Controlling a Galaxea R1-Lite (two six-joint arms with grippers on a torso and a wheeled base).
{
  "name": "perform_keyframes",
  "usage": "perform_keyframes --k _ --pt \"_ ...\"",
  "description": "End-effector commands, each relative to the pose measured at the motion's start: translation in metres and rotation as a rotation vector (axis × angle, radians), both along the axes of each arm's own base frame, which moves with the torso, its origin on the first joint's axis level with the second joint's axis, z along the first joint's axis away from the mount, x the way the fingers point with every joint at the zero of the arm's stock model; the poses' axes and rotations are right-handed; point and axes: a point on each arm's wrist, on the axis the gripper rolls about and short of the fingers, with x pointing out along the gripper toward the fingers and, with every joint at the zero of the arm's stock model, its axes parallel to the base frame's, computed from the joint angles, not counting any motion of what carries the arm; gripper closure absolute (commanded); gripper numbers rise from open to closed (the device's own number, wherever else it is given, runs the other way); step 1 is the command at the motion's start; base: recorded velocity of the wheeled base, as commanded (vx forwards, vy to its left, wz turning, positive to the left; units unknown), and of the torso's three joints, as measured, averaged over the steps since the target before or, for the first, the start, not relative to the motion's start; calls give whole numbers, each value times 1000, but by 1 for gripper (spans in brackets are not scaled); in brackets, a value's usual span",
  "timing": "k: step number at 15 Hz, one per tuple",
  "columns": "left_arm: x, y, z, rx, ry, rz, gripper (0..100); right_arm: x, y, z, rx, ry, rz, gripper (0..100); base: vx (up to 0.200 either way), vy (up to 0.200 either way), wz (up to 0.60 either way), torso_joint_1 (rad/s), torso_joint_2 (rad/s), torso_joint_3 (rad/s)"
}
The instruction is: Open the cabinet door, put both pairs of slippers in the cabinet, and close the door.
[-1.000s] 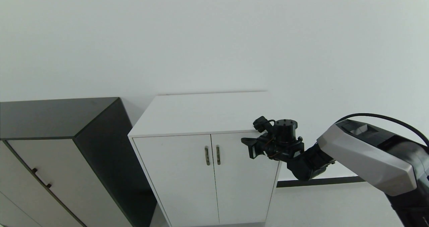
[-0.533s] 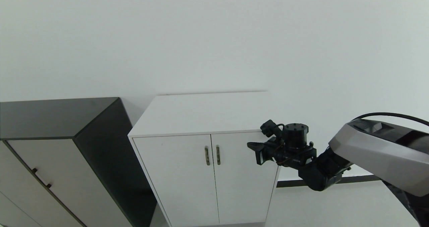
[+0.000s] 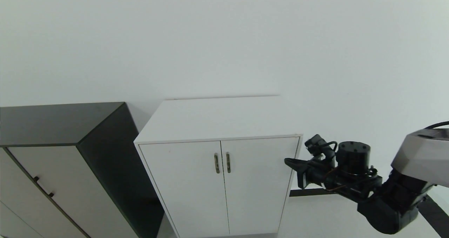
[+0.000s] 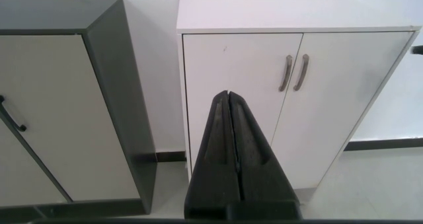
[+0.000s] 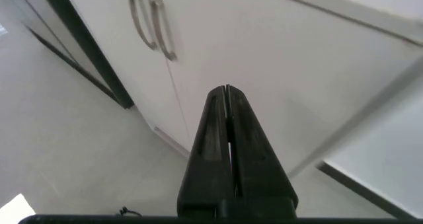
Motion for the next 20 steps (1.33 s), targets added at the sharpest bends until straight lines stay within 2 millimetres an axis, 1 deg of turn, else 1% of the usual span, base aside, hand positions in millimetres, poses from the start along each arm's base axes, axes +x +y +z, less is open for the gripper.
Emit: perform_keyframes --k 1,3,4,5,7,10,12,14,15,16,18,20 --pt "0 0 0 0 1 0 100 -24 -36 10 -14 -35 -74 100 0 0 0 0 0 0" --pt "0 0 0 0 1 0 100 -40 -53 7 -20 -44 -110 100 0 0 0 0 0 0" --pt "0 0 0 0 1 0 100 -42 -55 6 -21 -44 -115 100 0 0 0 0 0 0" --pt "0 0 0 0 1 0 100 -53 -63 2 -33 -29 -130 100 0 0 0 0 0 0" --pt "0 0 0 0 1 0 100 -67 -75 5 -68 -31 -154 100 0 0 0 0 0 0" --pt "0 0 0 -2 1 0 100 -89 -85 14 -70 -28 -173 100 0 0 0 0 0 0" --pt "0 0 0 -2 1 0 100 -105 -94 15 -78 -7 -200 100 0 0 0 0 0 0" --pt "0 0 0 -2 1 0 100 -113 -122 22 -84 7 -335 100 0 0 0 0 0 0" --pt "0 0 0 -2 1 0 100 -119 -129 24 -88 34 -361 100 0 0 0 0 0 0" --pt "0 0 0 -2 1 0 100 -127 -133 28 -90 61 -382 100 0 0 0 0 0 0" --pt "0 0 0 -2 1 0 100 -150 -134 35 -102 119 -390 100 0 0 0 0 0 0" --pt "0 0 0 -2 1 0 100 -181 -134 42 -109 159 -392 100 0 0 0 0 0 0"
